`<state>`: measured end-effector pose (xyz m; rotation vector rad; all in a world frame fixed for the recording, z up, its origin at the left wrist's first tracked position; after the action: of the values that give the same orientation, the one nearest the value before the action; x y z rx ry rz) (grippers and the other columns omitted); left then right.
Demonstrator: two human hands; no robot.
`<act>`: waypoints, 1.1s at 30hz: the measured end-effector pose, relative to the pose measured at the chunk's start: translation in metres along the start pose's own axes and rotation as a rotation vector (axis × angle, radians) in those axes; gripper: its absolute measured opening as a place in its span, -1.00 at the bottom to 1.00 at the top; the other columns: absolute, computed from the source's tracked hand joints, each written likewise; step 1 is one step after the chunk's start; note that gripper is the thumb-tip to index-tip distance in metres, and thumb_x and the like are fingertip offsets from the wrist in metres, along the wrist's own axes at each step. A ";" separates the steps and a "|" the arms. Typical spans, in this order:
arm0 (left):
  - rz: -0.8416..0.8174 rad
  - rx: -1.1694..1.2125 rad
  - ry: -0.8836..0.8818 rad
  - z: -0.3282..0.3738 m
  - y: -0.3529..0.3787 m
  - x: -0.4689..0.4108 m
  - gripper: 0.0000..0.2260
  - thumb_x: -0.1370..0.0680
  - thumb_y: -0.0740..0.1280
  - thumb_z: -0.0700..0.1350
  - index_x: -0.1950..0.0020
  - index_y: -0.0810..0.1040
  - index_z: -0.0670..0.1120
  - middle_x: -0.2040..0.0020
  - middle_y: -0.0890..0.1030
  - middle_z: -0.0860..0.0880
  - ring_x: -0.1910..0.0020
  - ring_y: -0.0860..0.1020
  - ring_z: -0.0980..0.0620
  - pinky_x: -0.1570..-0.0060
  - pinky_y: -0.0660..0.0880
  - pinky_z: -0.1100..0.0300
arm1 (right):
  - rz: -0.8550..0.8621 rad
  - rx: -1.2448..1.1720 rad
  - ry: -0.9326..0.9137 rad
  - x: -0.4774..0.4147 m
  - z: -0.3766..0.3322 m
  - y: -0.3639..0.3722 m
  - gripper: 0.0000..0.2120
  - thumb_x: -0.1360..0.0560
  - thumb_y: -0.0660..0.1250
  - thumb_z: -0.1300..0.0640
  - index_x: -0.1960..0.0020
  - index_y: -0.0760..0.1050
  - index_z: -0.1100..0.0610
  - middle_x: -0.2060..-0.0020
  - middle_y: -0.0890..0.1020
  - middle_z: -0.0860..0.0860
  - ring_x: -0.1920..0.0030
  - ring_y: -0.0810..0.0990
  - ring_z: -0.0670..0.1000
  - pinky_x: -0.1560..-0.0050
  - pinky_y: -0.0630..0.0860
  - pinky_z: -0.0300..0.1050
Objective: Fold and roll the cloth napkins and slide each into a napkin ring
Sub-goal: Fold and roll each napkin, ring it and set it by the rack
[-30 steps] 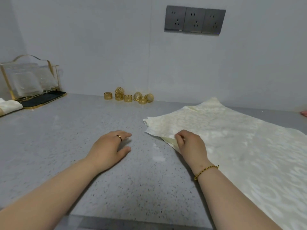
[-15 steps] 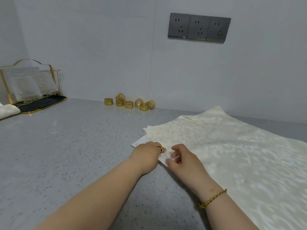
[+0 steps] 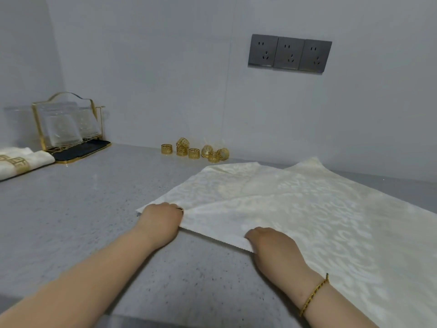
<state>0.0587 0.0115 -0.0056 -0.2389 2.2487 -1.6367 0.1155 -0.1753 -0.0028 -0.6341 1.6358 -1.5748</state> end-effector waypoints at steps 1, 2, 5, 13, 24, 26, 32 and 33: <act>0.002 -0.016 -0.007 -0.009 0.000 0.011 -0.74 -0.53 0.09 -0.23 -0.15 0.46 -0.07 -0.16 0.52 0.00 -0.15 0.48 0.00 0.10 0.37 0.18 | -0.006 -0.021 0.017 0.007 0.001 -0.002 -0.54 -0.46 0.07 0.36 -0.32 0.33 0.10 -0.21 0.47 0.04 -0.22 0.43 0.07 -0.01 0.38 -0.12; 0.002 -0.024 -0.013 -0.017 0.002 0.018 -0.73 -0.52 0.10 -0.22 -0.14 0.47 -0.06 -0.15 0.53 0.02 -0.14 0.49 0.02 0.11 0.36 0.20 | -0.017 -0.041 0.033 0.011 0.005 -0.004 -0.51 -0.47 0.06 0.36 -0.35 0.32 0.05 -0.24 0.46 0.02 -0.25 0.41 0.05 -0.10 0.38 -0.13; -0.002 0.009 -0.042 -0.041 -0.001 0.045 -0.70 -0.52 0.11 -0.17 -0.18 0.49 0.02 -0.16 0.53 0.08 -0.15 0.49 0.07 0.00 0.44 0.23 | -0.045 -0.084 0.092 0.024 0.016 -0.015 -0.49 -0.48 0.06 0.36 -0.35 0.33 -0.01 -0.27 0.46 -0.03 -0.27 0.41 0.00 -0.05 0.35 -0.19; -0.167 0.232 -0.063 -0.074 -0.015 0.098 -0.79 -0.57 0.17 0.05 -0.15 0.51 0.10 -0.14 0.55 0.08 -0.14 0.48 0.09 -0.01 0.40 0.30 | -0.240 -0.224 0.191 0.058 0.044 -0.037 -0.73 -0.50 0.12 0.26 0.31 0.39 0.02 0.25 0.51 -0.04 0.21 0.48 -0.05 0.28 0.31 -0.27; -0.448 0.676 -0.041 -0.074 -0.030 0.118 -0.78 -0.41 0.44 -0.03 0.38 0.46 0.00 0.49 0.53 0.20 0.44 0.48 0.30 0.40 0.32 0.44 | -0.294 -0.581 0.318 0.081 0.081 -0.067 -0.69 -0.42 0.24 0.29 0.48 0.39 0.09 0.57 0.42 -0.10 0.52 0.36 -0.11 0.39 0.28 -0.27; -0.367 0.665 -0.141 -0.084 -0.025 0.104 -0.83 -0.40 0.43 0.01 0.26 0.49 -0.02 0.28 0.57 0.12 0.25 0.52 0.17 0.28 0.39 0.35 | -0.237 -0.519 0.368 0.073 0.090 -0.059 -0.73 -0.46 0.21 0.32 0.36 0.48 0.09 0.49 0.51 -0.08 0.46 0.43 -0.10 0.40 0.32 -0.30; -0.113 0.805 -0.362 -0.097 -0.001 0.069 -0.81 -0.47 0.37 -0.09 0.27 0.48 -0.15 0.32 0.49 -0.02 0.32 0.43 0.09 0.37 0.29 0.26 | 0.020 -0.450 0.509 0.057 0.113 -0.028 -0.73 -0.46 0.12 0.29 0.38 0.40 0.11 0.45 0.49 0.02 0.43 0.41 0.01 0.42 0.29 -0.20; -0.073 0.815 -0.378 -0.097 0.001 0.064 -0.83 -0.48 0.36 -0.10 0.24 0.50 -0.18 0.31 0.50 -0.03 0.32 0.43 0.07 0.36 0.29 0.24 | 0.049 -0.444 0.527 0.054 0.116 -0.027 -0.73 -0.47 0.11 0.28 0.38 0.40 0.10 0.45 0.49 0.02 0.45 0.41 0.01 0.43 0.29 -0.21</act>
<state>-0.0360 0.0763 0.0080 -0.3708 1.1912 -2.1685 0.1724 -0.2905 0.0204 -0.4069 2.4133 -1.4222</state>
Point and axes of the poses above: each hand's wrist, its own x-axis away from the middle knuckle, its own y-axis out of the palm, z = x × y, the point moved 7 cm from there along -x, towards the middle knuckle
